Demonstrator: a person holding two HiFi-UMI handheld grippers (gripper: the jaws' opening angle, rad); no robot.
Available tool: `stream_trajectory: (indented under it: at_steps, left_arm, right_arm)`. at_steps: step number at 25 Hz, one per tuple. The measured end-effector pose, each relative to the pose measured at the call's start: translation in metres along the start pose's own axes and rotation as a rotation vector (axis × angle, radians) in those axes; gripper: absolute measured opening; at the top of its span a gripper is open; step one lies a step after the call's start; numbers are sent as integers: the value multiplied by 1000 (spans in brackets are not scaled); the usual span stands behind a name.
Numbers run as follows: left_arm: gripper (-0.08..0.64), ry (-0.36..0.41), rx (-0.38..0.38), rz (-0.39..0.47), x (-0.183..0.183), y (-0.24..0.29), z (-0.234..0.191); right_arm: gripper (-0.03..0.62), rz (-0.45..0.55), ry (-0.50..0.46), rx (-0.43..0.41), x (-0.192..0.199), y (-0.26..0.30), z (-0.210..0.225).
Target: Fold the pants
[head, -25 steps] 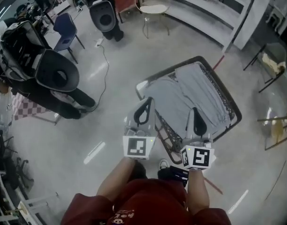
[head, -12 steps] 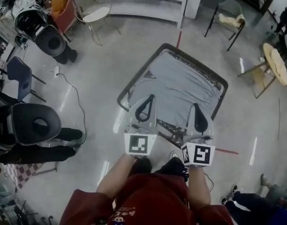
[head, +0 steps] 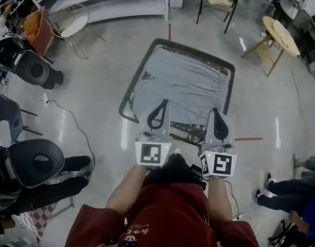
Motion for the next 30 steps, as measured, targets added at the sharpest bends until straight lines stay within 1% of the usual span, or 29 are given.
stream_trajectory:
  at_steps: [3,9,11,15,17,20,21,22,26,28,30]
  left_arm:
    - [6,13,19,-5,5,-3,7]
    - [6,77,66,-34,27,-11,16]
    - [6,111,87,-46,35,-12,18]
    - [6,204,131,-96,59,-12,19]
    - [6,250,160,-152,78,-15,19]
    - [6,327,215,-261,113,-18,20]
    - [6,364,236,-297,124,-19,20]
    - [22,407,259,-335,137,-20,19]
    - [46,593,369,-488,195,-21,11]
    - [82,659,426,-563,221,-23,2]
    - [115,719,494,-648,248,-26,-8]
  right_arm:
    - [2,-18,7,12,8,-10,7]
    - [2,-50,4,33,32,-16,16]
    - [3,-67,-6,35,40,-16,20]
    - [2,-134,-74,19,63,-11,28]
    - [3,-180,-119,-8,77,-6,32]
    - [3,-263,-203,-60,104,-1,35]
    - [3,-295,-228,-76,114,0,36]
    - [3,-326,-253,-90,125,2,36]
    - [7,-458,-343,-138,172,7,39]
    - [43,-555,-390,-180,200,8,44]
    - [62,-646,-470,-224,223,7,50]
Point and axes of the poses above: the fingertips, and each gripper's own axes: y forward along the fingers, z to its right, x out of its underside, the point moved 4 cm from there along -y, backward along the fingers, and after that the axes turned 8 degrees about y, right-handed, at the moved point
